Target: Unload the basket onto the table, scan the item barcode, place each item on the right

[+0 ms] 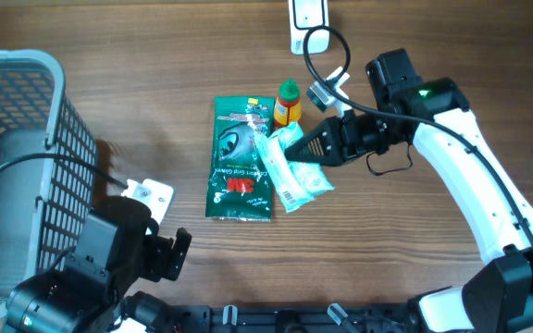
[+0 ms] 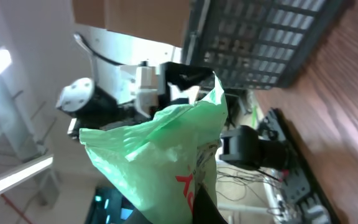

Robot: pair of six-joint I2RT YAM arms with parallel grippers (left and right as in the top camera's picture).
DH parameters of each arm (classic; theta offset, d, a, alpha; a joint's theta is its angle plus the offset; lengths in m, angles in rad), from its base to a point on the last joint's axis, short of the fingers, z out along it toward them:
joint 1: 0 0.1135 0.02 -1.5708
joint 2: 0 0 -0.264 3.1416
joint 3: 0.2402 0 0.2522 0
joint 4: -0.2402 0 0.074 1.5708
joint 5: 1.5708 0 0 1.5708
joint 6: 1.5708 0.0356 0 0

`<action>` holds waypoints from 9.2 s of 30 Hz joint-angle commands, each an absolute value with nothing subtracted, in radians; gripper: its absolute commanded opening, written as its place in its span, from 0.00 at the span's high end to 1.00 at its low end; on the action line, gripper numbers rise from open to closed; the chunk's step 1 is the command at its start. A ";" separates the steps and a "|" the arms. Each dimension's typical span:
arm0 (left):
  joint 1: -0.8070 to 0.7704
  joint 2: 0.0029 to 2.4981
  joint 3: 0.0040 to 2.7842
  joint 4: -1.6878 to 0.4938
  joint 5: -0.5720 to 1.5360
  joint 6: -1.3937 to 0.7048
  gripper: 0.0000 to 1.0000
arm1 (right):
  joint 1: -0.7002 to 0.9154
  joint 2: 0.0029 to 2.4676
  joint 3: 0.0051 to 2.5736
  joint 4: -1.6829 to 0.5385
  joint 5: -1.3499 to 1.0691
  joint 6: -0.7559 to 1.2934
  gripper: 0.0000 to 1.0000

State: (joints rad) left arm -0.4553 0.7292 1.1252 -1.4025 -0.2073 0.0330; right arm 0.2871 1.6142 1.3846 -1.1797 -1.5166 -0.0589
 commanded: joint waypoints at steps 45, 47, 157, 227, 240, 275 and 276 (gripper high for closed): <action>-0.451 0.727 1.128 -1.400 -0.199 0.041 0.00 | 0.294 2.344 1.872 0.286 0.124 -0.151 0.96; -0.451 0.727 1.128 -1.400 -0.199 0.041 0.00 | 0.284 2.274 1.872 0.253 0.174 -0.152 0.96; -0.451 0.727 1.128 -1.400 -0.199 0.041 0.00 | -0.226 2.107 1.546 -1.043 -0.962 0.630 0.00; -0.451 0.727 1.128 -1.400 -0.199 0.041 0.00 | 0.190 2.304 1.582 -0.953 -0.960 0.714 0.56; -0.451 0.727 1.128 -1.400 -0.199 0.041 0.00 | 0.040 2.218 1.585 -1.563 -1.480 -0.158 0.57; -0.451 0.727 1.128 -1.400 -0.199 0.041 0.00 | 0.176 1.656 1.584 -0.784 0.107 0.770 0.66; -0.451 0.727 1.128 -1.400 -0.199 0.041 0.00 | 0.216 1.715 1.584 -0.690 0.113 0.762 0.66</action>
State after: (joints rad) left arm -0.4553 0.7292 1.1248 -1.4029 -0.2073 0.0334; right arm 0.1593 1.6321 1.5730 -0.7963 0.0147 0.7452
